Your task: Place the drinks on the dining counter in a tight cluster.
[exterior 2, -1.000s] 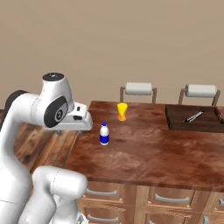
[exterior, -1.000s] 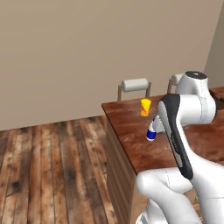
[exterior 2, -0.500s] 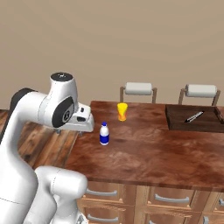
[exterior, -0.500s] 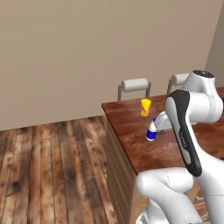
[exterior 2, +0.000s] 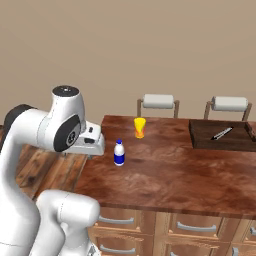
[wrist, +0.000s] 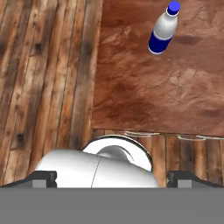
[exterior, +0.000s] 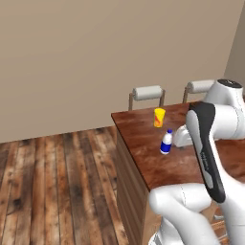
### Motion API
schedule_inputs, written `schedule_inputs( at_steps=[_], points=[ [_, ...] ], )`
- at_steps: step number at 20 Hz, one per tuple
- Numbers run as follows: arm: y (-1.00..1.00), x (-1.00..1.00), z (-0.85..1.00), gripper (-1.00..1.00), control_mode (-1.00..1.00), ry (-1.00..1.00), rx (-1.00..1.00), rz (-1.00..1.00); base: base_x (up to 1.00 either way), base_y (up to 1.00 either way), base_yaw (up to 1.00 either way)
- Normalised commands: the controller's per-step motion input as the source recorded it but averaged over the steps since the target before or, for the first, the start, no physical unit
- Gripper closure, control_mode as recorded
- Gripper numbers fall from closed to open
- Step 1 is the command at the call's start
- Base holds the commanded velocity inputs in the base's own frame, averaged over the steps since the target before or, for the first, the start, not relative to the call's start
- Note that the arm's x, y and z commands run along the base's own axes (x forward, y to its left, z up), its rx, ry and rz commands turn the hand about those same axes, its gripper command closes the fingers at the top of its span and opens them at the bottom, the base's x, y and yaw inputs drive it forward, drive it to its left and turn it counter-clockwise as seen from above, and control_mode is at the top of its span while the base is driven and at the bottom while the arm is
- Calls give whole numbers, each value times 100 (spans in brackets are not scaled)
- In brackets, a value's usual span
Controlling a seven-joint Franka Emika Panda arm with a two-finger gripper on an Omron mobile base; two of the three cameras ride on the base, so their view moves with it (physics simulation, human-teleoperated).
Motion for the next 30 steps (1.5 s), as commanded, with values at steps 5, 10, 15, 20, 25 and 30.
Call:
schedule_inputs(
  at_steps=[5, 10, 15, 20, 25, 30],
  points=[
    [0, -33, 0, -100, 100, -1, 0, 0, -19, 3, 0],
    [0, 0, 0, -100, 100, 0, 0, 0, -45, 58, 12],
    [0, 0, 0, -100, 100, 0, 0, 0, -6, 98, 33],
    [0, 0, 0, -100, 100, 0, 0, 0, -30, 100, 51],
    [0, 0, 0, -100, 100, 0, 0, 0, -59, 100, 38],
    [0, 0, 0, -100, 100, 0, 0, 0, -82, 100, 37]
  ],
)
